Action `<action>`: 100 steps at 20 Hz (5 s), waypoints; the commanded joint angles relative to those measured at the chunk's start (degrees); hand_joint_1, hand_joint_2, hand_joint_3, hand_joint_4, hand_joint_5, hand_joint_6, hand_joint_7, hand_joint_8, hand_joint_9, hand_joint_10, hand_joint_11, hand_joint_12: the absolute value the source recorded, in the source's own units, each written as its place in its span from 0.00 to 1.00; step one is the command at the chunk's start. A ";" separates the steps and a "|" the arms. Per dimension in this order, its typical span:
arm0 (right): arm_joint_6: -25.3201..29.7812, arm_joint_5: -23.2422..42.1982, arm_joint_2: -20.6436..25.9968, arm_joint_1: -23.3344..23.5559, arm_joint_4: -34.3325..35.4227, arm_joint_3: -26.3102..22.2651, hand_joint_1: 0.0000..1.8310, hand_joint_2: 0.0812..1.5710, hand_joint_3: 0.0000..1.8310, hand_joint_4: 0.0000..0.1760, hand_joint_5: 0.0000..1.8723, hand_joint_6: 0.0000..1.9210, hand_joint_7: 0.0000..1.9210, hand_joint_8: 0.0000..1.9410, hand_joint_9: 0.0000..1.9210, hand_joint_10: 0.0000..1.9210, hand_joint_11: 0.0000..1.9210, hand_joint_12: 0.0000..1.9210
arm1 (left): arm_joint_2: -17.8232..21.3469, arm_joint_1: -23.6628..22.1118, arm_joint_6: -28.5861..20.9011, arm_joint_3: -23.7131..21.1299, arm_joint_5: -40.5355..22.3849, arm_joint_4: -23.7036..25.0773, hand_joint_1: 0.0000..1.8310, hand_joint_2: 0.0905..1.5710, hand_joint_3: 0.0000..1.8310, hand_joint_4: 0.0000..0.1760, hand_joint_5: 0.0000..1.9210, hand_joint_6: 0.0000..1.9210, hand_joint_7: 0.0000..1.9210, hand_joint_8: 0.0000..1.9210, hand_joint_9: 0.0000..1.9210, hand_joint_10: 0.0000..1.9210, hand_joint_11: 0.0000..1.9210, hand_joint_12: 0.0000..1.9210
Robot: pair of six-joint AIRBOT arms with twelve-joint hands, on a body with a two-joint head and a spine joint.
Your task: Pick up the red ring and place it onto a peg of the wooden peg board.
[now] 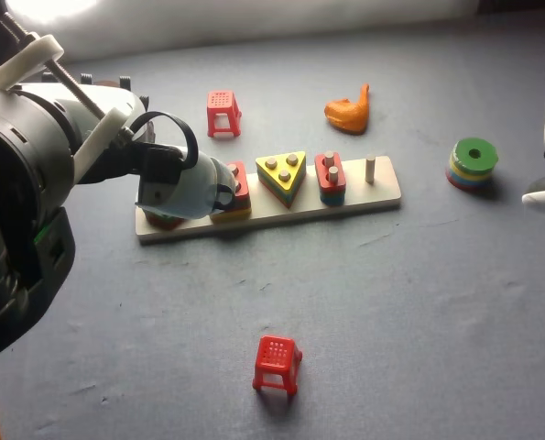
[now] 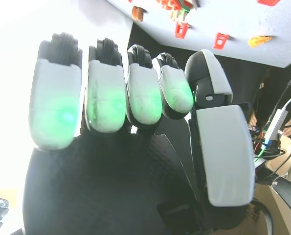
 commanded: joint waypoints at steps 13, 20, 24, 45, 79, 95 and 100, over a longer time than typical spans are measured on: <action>-0.08 3.37 -5.75 0.44 2.48 7.55 0.72 0.63 0.00 0.00 0.03 0.00 0.00 0.00 0.00 0.00 0.00 0.14 | 0.09 -0.38 0.15 0.08 -0.25 5.52 0.00 0.80 0.00 0.00 0.04 0.00 0.06 0.00 0.05 0.00 0.00 0.16; -0.07 -3.80 -16.03 0.60 6.20 19.47 0.74 0.58 0.00 0.00 0.05 0.00 0.01 0.00 0.01 0.00 0.00 0.27 | 0.10 -0.48 0.14 0.19 -0.25 5.51 0.00 0.80 0.00 0.00 0.03 0.00 0.05 0.00 0.05 0.00 0.00 0.12; -0.07 -5.13 -21.27 -1.00 9.81 25.89 0.75 0.58 0.00 0.00 0.08 0.01 0.04 0.01 0.03 0.01 0.00 0.30 | 0.11 -0.47 0.09 0.30 -0.24 5.51 0.00 0.80 0.00 0.00 0.06 0.00 0.08 0.00 0.07 0.00 0.00 0.19; -0.12 -1.85 -36.54 -9.41 10.43 42.77 0.74 0.66 0.00 0.00 0.24 0.01 0.24 0.01 0.25 0.03 0.00 0.64 | 0.09 -0.40 0.04 0.38 -0.29 5.52 0.00 0.80 0.00 0.00 0.08 0.00 0.09 0.00 0.09 0.00 0.00 0.24; 1.04 -8.96 -42.10 4.14 10.48 40.85 0.67 0.69 0.00 0.10 0.51 0.56 0.54 0.45 0.66 0.01 0.48 0.54 | 0.11 -0.40 -0.16 0.30 -0.29 5.51 0.00 0.81 0.00 0.00 0.08 0.00 0.09 0.00 0.08 0.00 0.00 0.22; -2.19 -10.41 -44.21 3.32 10.47 39.85 0.67 0.68 0.00 0.12 0.53 0.52 0.56 0.41 0.64 0.10 0.48 0.55 | 0.12 -0.34 -0.16 0.30 -0.28 5.52 0.00 0.81 0.00 0.00 0.08 0.00 0.09 0.00 0.08 0.00 0.00 0.21; -2.81 -7.57 -44.56 1.62 6.29 39.97 0.67 0.68 0.00 0.11 0.52 0.53 0.56 0.43 0.64 0.07 0.47 0.54 | 0.12 -0.31 -0.16 0.24 -0.28 5.52 0.00 0.81 0.00 0.00 0.08 0.00 0.09 0.01 0.08 0.00 0.00 0.22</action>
